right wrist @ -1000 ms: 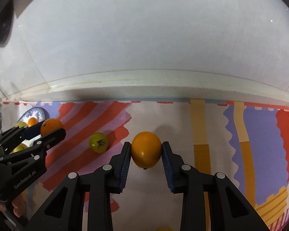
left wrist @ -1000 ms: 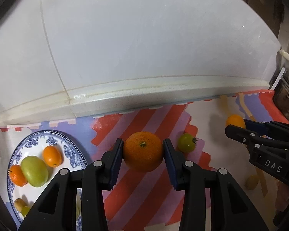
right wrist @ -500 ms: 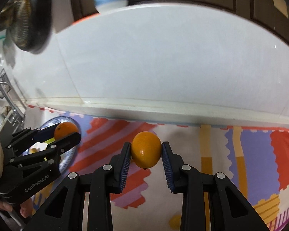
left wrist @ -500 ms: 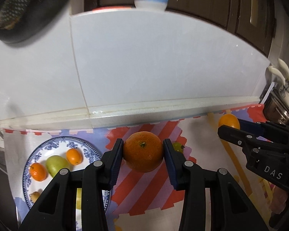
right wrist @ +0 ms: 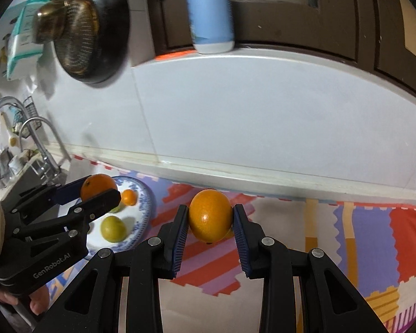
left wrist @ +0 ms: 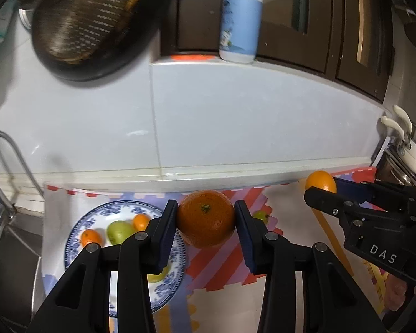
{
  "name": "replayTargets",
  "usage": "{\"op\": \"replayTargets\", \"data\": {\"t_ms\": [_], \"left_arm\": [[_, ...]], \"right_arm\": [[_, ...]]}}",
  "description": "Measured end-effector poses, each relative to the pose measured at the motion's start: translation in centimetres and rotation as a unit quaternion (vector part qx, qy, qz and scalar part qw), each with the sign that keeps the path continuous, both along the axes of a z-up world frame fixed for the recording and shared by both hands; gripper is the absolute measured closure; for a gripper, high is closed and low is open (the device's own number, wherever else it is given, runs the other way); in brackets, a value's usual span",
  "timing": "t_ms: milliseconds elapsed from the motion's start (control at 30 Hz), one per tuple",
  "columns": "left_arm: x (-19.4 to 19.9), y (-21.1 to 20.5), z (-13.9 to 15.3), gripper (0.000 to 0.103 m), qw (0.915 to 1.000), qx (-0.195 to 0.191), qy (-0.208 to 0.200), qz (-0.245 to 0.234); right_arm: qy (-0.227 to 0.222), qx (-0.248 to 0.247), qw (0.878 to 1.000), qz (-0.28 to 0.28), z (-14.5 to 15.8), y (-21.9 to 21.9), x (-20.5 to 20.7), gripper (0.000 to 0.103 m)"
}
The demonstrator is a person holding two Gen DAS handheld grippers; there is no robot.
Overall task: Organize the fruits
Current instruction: 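Carry the large orange onto the plate while the right tool carries the small orange there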
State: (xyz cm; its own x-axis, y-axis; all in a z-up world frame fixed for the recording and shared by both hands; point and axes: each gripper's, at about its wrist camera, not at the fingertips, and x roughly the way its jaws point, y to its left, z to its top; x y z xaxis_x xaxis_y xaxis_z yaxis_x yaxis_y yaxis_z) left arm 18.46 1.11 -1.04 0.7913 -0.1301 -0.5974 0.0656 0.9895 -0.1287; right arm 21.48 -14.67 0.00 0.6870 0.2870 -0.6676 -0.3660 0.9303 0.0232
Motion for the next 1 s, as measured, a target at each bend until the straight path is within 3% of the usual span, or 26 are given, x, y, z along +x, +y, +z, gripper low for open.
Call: {"op": "replayTargets", "data": {"t_ms": [600, 1000], "left_arm": [[-4.2, 6.1, 2.0, 0.062, 0.9981, 0.010, -0.020, 0.057], [-4.1, 10.8, 0.3, 0.062, 0.9950, 0.014, -0.001, 0.098]], "right_arm": [[-0.008, 0.011, 0.998, 0.059, 1.6, 6.3, -2.6, 0.070], [0.013, 0.007, 0.993, 0.115, 0.0, 11.9, -0.7, 0.070]]}}
